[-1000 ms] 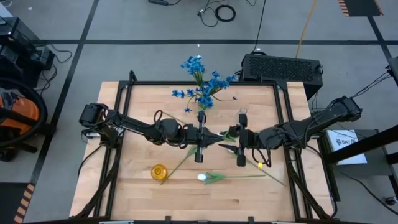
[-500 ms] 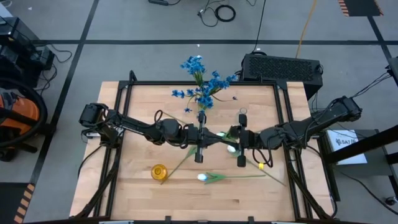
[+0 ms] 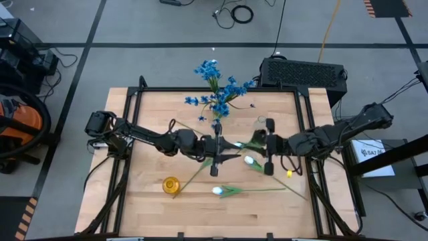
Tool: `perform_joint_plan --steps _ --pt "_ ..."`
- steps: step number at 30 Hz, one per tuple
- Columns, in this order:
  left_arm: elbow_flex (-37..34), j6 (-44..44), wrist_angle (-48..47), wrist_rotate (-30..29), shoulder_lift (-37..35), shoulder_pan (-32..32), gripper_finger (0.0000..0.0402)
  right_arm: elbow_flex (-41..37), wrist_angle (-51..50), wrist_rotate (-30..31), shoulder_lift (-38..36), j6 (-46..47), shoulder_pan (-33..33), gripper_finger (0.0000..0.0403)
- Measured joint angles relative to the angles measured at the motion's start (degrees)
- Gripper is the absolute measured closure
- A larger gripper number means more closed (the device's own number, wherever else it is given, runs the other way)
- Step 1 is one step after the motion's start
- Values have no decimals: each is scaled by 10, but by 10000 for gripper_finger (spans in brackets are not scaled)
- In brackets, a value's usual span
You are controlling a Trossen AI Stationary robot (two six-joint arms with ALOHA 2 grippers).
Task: Sort flowers into vase by color
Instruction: Put the bottom black tulip into the transparent vase
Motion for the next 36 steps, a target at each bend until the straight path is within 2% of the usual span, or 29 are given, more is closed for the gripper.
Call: perform_joint_plan --steps 5,9,15,19,27,36 --pt "0 -1 -9 -29 -1 0 283 0 -57 1 -40 18 6 401" --pt "0 -1 -36 -96 -17 0 283 0 -96 0 -59 30 14 402" --pt "0 -3 -165 -159 -66 -12 283 0 -102 3 -77 30 24 402" --pt "0 -24 -258 -191 -106 -26 283 0 -121 42 -82 30 23 403" --pt "0 -32 -404 -194 -153 -46 283 -17 -123 142 -88 36 7 403" --pt "0 -33 -518 -194 -159 -52 283 -74 -132 148 -155 61 -109 403"
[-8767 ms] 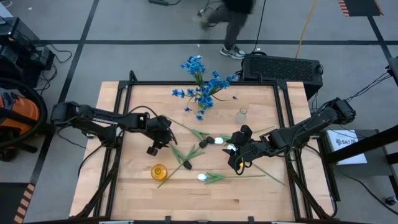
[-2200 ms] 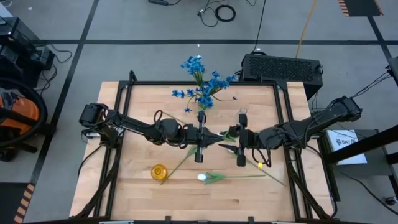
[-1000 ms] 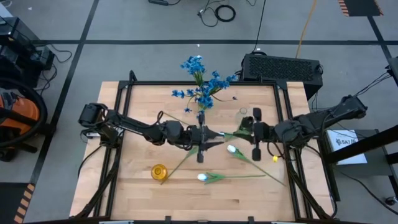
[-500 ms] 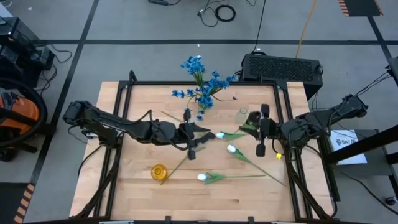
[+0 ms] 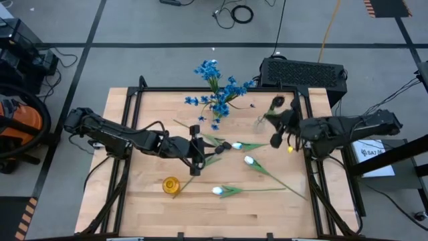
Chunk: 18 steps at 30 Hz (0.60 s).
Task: Sort flowers into vase by color
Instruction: Put the bottom black tulip into the transparent vase
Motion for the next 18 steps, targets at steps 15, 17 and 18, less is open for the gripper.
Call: perform_joint_plan --steps 15,17,18 --pt "0 -15 -68 0 0 13 283 0 9 -52 -13 -18 -115 402" --pt "0 -15 -76 1 0 12 283 0 5 -54 -2 -16 -127 402" --pt "0 -15 -78 3 0 12 283 0 0 -62 5 -11 -132 402"
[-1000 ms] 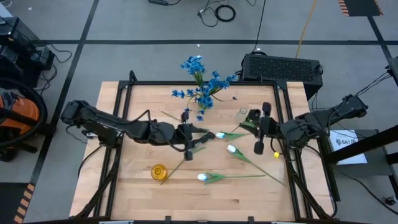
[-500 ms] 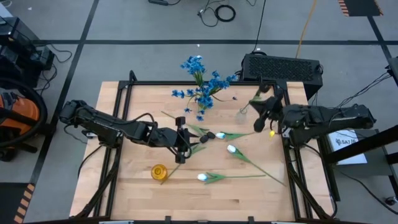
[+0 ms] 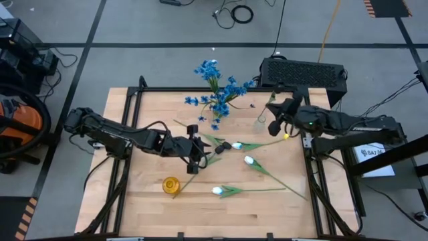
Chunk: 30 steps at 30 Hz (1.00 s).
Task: Sort flowers into vase by color
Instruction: Put the bottom black tulip into the transparent vase
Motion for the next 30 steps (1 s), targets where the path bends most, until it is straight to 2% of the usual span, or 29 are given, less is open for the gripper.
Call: perform_joint_plan --steps 7,15,30 --pt "0 0 -6 40 0 0 283 0 -9 -13 41 15 -8 402" --pt "0 -1 -10 41 0 0 283 1 7 -18 53 7 -8 402" --pt "0 -1 -9 41 0 0 283 27 -75 -2 46 26 -8 402"
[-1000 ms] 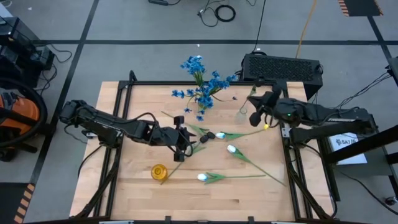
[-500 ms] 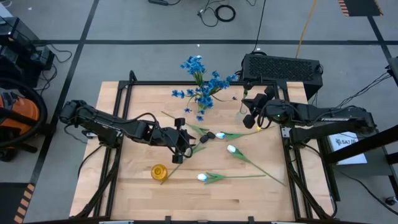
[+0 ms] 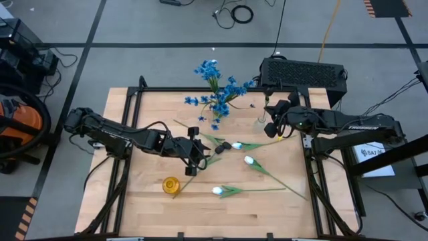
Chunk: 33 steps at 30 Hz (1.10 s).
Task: Sort flowers into vase by color
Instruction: Put the bottom black tulip into the transparent vase
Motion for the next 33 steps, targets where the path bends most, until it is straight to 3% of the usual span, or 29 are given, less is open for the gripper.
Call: perform_joint_plan --steps 22,33 --pt "0 -1 1 0 0 0 283 0 15 3 109 8 -21 401" --pt "0 -1 1 0 0 0 283 0 -22 -33 121 34 -31 322"
